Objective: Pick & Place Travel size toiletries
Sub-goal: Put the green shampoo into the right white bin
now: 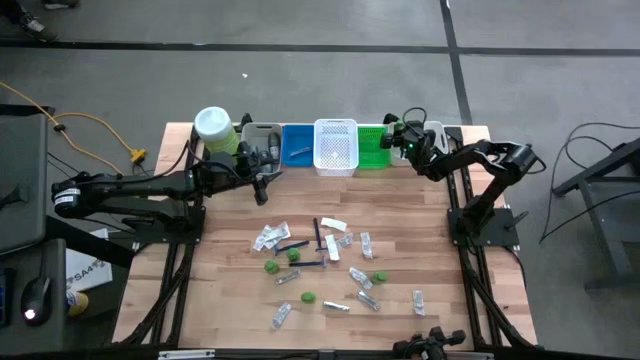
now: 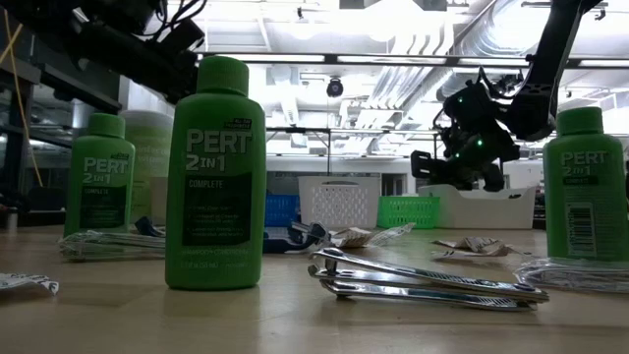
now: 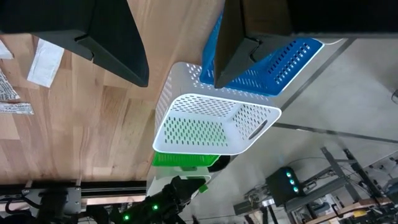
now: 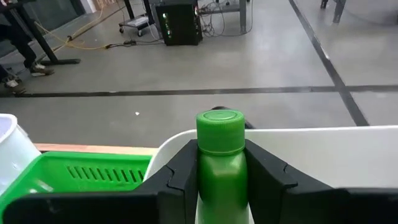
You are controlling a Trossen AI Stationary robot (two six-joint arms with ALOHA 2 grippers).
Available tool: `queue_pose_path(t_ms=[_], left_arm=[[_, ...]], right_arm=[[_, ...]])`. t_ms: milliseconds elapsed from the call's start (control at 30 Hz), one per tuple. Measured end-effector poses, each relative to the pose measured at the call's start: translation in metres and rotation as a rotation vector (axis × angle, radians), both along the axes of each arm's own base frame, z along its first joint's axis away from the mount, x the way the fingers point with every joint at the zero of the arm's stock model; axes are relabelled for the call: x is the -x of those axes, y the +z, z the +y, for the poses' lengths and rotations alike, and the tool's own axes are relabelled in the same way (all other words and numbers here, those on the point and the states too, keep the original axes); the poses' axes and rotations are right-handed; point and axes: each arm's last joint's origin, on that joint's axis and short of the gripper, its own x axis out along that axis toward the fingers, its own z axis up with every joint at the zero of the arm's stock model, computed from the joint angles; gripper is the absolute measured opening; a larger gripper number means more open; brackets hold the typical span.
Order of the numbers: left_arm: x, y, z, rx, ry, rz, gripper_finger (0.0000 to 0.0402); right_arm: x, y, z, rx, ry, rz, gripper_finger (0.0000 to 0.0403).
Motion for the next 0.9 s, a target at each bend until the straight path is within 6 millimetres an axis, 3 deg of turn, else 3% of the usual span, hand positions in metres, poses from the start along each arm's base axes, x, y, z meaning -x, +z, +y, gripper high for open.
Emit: queue_pose_path(t_ms=[333, 900], left_arm=[[0.0000, -0.0002, 0.0000, 0.001, 0.000, 0.002, 0.0181], [0.0001, -0.0006, -0.0001, 0.003, -0.002, 0.006, 0.0181]], right_arm=[[-0.0004, 0.0001, 0.0001, -0.003, 0.010, -0.007, 0.0124], [-0.0010, 0.0074, 0.0008, 0.013, 0.044, -0.031, 0.0127]])
